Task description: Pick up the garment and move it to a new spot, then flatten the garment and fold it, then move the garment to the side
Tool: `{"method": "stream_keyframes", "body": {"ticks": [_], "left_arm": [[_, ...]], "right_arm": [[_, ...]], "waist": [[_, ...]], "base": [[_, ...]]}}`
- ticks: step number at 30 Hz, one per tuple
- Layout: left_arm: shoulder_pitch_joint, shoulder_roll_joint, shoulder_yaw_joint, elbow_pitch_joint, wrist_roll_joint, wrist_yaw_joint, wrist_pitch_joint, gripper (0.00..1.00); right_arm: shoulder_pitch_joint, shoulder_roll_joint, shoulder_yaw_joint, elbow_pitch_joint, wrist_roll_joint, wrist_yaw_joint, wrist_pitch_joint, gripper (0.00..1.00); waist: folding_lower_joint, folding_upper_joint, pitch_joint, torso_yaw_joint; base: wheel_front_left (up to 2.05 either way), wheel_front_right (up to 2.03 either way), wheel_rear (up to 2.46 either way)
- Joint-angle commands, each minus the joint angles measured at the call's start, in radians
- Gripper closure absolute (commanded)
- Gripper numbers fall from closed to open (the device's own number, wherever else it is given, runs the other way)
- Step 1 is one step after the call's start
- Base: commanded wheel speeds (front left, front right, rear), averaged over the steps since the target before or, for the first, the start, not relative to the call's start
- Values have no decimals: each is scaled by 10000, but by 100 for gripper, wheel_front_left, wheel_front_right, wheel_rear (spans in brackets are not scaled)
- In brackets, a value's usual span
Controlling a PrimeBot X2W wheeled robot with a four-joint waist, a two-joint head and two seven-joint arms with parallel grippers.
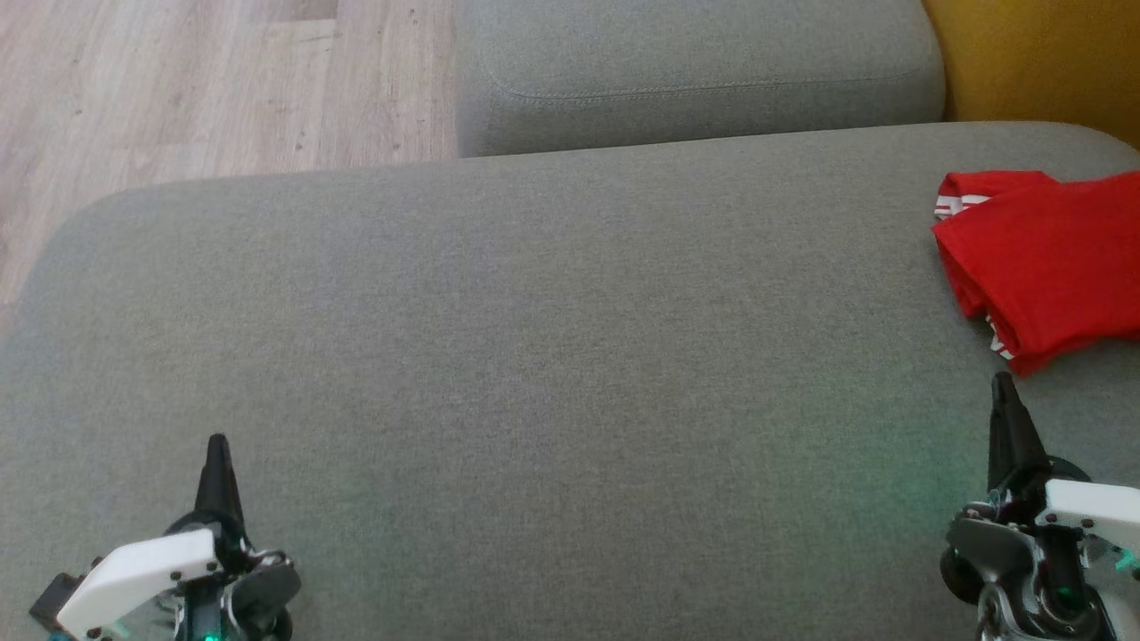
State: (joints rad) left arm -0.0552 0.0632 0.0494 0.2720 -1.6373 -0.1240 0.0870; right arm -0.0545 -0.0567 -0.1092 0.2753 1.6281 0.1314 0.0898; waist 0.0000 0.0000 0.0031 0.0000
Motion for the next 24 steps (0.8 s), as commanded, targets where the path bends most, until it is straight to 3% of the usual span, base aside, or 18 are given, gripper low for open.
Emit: {"method": "stream_keyframes", "body": {"ticks": [1,24], "left_arm": [[-504,70,369,-281,57,-67,42,100],[-510,20,440,-277,117,-67,99,100]], "right_arm": [[-513,-97,176,-318,-10,-7,56,100],[-519,-55,115,-314,-61,-7,104,100]], "waist": [[0,0,0,0],[0,0,0,0]], "base": [[0,0,0],[0,0,0]]}}
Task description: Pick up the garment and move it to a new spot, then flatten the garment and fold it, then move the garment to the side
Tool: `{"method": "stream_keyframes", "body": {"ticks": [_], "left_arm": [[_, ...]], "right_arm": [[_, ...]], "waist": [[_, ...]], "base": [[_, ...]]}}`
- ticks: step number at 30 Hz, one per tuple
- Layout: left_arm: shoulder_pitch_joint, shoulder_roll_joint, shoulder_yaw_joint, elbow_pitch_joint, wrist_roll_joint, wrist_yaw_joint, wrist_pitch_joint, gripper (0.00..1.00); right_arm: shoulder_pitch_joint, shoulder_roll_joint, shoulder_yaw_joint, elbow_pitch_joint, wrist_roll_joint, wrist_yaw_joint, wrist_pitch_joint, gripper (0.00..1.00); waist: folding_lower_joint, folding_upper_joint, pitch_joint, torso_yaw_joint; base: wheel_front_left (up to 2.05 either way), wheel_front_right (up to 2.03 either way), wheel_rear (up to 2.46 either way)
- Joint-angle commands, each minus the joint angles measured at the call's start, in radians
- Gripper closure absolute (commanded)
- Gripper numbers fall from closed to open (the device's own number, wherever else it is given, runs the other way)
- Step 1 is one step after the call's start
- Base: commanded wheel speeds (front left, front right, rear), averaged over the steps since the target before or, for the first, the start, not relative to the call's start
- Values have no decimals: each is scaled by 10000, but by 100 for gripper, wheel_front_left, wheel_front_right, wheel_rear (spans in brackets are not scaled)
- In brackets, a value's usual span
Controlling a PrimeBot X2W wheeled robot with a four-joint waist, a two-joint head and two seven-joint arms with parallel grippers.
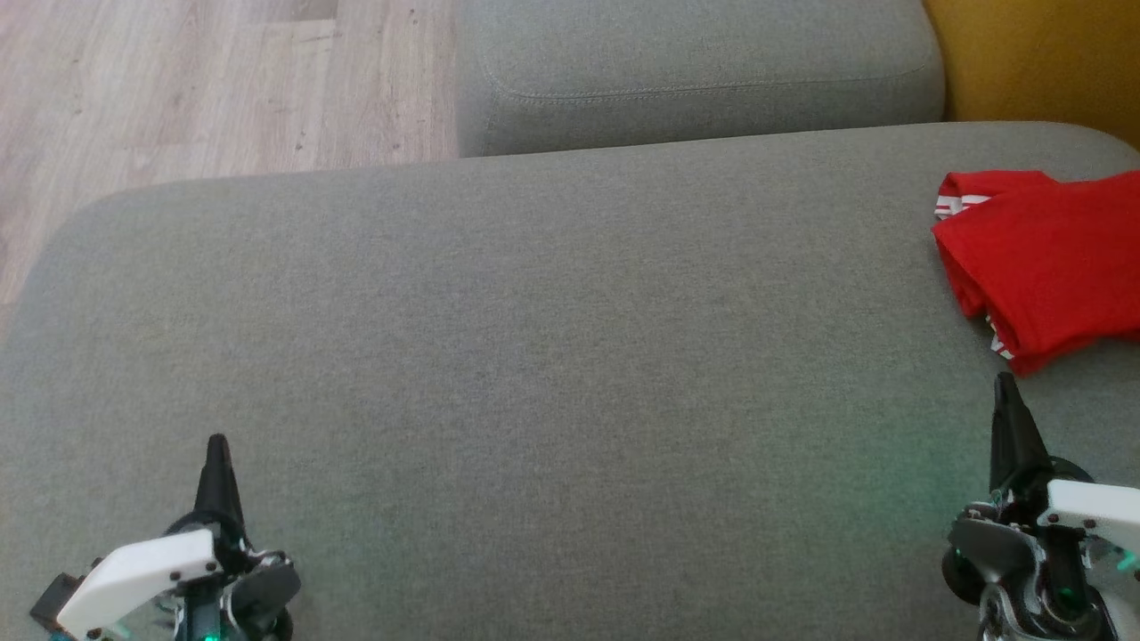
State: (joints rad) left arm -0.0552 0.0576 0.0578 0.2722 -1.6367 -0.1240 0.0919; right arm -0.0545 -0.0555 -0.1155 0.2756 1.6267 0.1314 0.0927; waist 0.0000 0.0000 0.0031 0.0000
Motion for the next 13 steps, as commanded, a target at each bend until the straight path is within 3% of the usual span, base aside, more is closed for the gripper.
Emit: {"method": "stream_keyframes", "body": {"ticks": [1,13], "left_arm": [[-510,73,359,-279,114,-67,51,100],[-513,52,390,-278,140,-67,76,100]], "right_arm": [[-519,-65,176,-318,-49,-7,77,100],[-521,-47,151,-316,-71,-7,98,100]], "waist": [[0,0,0,0],[0,0,0,0]], "base": [[0,0,0],[0,0,0]]}}
